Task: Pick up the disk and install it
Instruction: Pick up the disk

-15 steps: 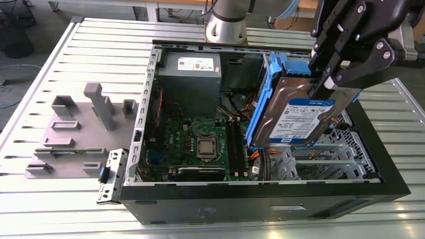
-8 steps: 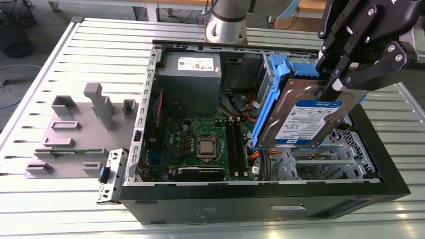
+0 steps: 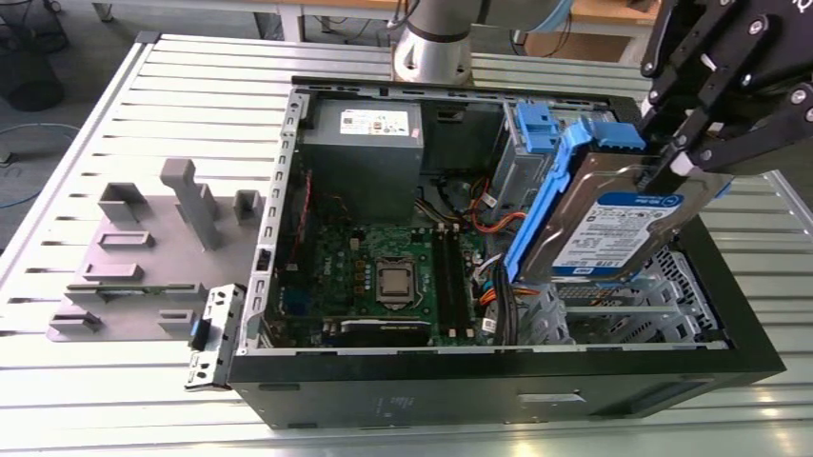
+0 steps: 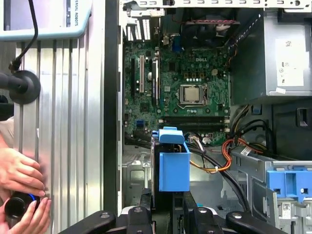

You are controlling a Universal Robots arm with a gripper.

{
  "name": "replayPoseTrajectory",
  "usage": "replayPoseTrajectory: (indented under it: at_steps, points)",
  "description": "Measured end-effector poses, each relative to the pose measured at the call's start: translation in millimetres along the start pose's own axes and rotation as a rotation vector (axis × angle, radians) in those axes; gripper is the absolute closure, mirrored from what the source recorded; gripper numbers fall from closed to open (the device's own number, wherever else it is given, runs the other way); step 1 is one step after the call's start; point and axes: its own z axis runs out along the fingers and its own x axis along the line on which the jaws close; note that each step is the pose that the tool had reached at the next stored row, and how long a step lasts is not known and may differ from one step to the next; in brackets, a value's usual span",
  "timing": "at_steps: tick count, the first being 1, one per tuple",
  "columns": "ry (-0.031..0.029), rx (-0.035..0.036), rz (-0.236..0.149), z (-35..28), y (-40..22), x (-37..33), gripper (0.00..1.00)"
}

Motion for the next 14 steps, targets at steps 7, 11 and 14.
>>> replayPoseTrajectory:
  at_steps: [7, 11, 14]
  points:
    - [0.0000, -0.0015, 0.000, -0.3, -20.0, -0.5, 0.65]
    - [0.0000, -0.0024, 0.000, -0.5, -32.8, -0.9, 0.65]
    - [0.0001, -0.0031, 0.000, -0.5, -41.9, -1.1, 0.65]
